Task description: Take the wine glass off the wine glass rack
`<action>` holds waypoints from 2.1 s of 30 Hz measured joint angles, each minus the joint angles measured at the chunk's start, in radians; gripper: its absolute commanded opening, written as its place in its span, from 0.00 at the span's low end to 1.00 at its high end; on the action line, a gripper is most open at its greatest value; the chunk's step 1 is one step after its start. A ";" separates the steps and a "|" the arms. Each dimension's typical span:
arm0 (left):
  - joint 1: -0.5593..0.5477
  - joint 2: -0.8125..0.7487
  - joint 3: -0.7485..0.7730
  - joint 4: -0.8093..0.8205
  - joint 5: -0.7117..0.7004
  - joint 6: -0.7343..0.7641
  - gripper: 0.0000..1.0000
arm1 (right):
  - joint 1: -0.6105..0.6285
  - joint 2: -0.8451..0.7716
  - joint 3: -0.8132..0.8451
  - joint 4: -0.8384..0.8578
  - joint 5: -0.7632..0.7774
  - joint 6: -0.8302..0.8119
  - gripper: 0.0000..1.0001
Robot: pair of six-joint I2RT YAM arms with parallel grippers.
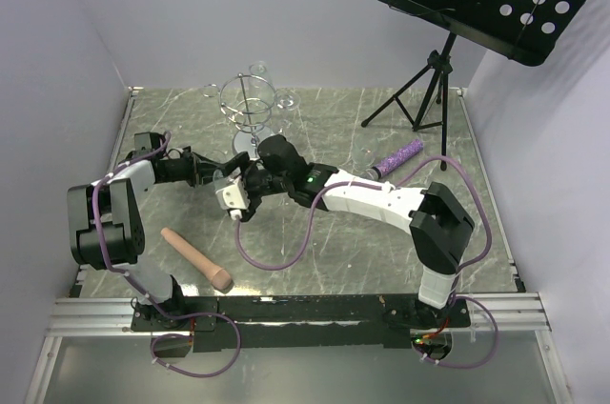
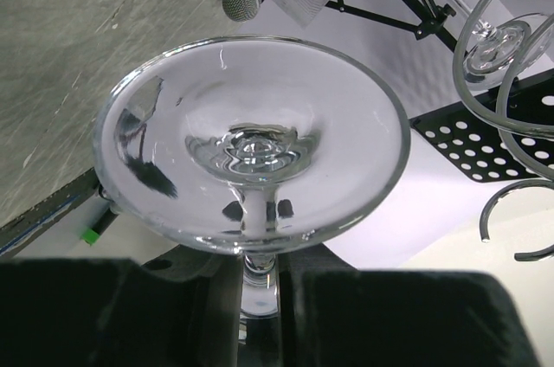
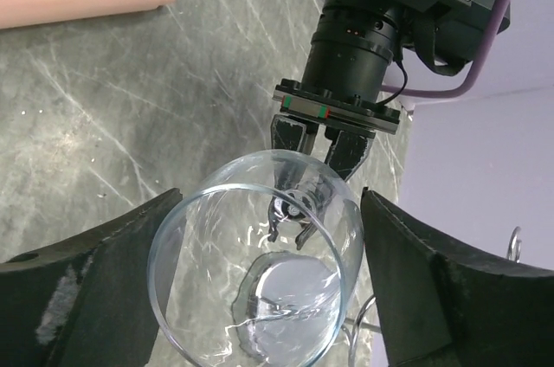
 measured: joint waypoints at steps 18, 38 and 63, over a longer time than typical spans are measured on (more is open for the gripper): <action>0.019 0.000 0.000 -0.026 -0.002 0.008 0.95 | -0.013 0.000 0.000 0.014 0.098 0.122 0.52; 0.214 -0.024 -0.008 -0.111 -0.134 0.243 1.00 | -0.285 -0.281 -0.018 -0.492 0.078 0.538 0.44; 0.291 -0.040 0.109 -0.241 -0.330 0.587 1.00 | -0.813 -0.629 -0.238 -0.634 0.082 0.742 0.41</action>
